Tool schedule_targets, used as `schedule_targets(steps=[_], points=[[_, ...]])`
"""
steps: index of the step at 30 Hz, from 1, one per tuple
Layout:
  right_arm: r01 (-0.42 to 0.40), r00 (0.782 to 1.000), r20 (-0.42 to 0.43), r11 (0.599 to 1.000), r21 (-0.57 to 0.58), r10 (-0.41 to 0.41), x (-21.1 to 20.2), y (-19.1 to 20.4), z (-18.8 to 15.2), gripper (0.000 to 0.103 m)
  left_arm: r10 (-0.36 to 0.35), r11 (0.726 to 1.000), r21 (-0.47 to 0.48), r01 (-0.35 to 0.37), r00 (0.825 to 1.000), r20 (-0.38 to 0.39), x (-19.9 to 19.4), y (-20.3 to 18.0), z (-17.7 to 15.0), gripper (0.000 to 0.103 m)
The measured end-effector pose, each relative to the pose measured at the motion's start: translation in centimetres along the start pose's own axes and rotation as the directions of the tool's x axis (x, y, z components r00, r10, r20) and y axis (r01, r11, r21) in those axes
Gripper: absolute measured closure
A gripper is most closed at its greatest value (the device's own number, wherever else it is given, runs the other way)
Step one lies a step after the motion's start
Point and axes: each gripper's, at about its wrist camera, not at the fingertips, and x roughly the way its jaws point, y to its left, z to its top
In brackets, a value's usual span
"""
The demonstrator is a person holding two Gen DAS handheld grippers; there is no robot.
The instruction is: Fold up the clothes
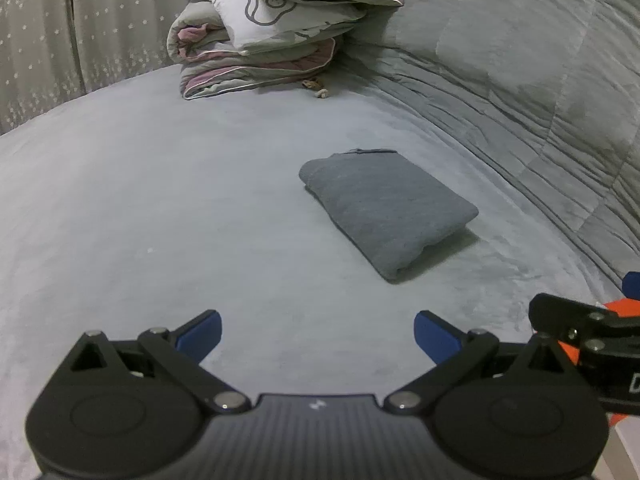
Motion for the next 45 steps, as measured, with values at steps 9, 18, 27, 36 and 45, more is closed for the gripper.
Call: schedule_targets(steps=[9,18,27,36,45], points=[[-0.005,1.0,0.0,1.0,0.003,0.005,-0.08,-0.47,0.0,0.0,-0.006,1.0,0.012,0.006,1.0,-0.001,-0.15,-0.41,-0.06,0.001],[0.003,1.0,-0.004,1.0,0.0,-0.003,0.05,-0.43,0.11,0.0,-0.002,1.0,0.018,0.002,1.0,-0.005,-0.01,-0.62,-0.1,0.001],[0.006,1.0,-0.003,1.0,-0.003,-0.006,0.02,-0.36,-0.1,0.0,-0.002,1.0,0.021,0.002,1.0,-0.003,-0.12,-0.48,-0.2,0.001],[0.004,1.0,-0.005,1.0,-0.015,-0.004,-0.04,-0.19,-0.15,0.0,0.008,1.0,0.022,-0.008,1.0,-0.003,-0.14,-0.31,-0.16,0.001],[0.01,1.0,-0.007,1.0,-0.024,-0.01,0.13,-0.11,-0.16,0.0,0.012,0.999,0.029,-0.012,1.0,0.002,-0.33,-0.24,-0.2,0.001]])
